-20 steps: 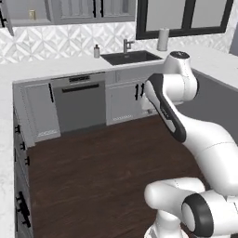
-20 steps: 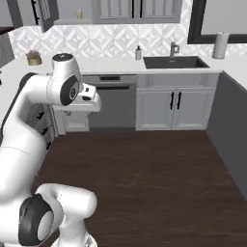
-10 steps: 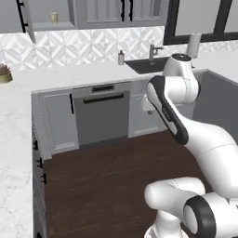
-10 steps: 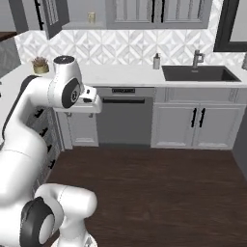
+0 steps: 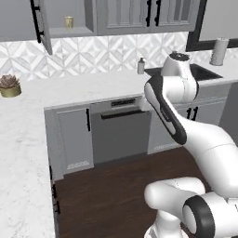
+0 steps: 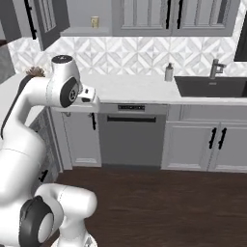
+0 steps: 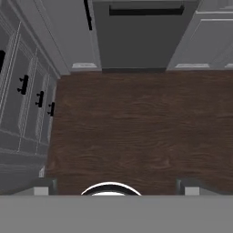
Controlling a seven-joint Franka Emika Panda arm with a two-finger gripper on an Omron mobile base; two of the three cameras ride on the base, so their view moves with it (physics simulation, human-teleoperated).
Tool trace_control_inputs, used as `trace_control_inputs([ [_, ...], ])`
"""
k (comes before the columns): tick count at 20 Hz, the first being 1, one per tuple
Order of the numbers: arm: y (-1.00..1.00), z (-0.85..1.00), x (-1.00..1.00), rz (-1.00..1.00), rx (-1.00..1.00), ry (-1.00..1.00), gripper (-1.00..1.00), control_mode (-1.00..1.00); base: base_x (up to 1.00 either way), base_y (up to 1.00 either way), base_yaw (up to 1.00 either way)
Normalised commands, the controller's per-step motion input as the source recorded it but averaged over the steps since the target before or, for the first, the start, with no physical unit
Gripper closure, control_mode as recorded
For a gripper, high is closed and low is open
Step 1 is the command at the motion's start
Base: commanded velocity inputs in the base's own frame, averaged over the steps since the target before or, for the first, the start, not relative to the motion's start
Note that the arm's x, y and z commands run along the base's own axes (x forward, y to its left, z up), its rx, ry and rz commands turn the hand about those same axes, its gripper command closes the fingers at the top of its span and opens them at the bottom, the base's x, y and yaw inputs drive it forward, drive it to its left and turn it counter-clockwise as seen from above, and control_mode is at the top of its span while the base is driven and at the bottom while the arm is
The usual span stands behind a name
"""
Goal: Gather all objects into one cabinet and sort the glasses and bowls to opposite sides.
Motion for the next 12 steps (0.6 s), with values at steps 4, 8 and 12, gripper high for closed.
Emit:
trace_control_inputs([
  [4, 0.0, 0.0, 0.0, 0.0, 0.0, 0.0, -1.0, 1.0, 0.95, -0.01, 0.15],
  [8, 0.0, 0.0, 0.0, 0.0, 0.0, 0.0, -1.0, 1.0, 1.0, 0.07, 0.1],
  [12, 0.0, 0.0, 0.0, 0.0, 0.0, 0.0, -1.0, 1.0, 1.0, 0.0, 0.12],
])
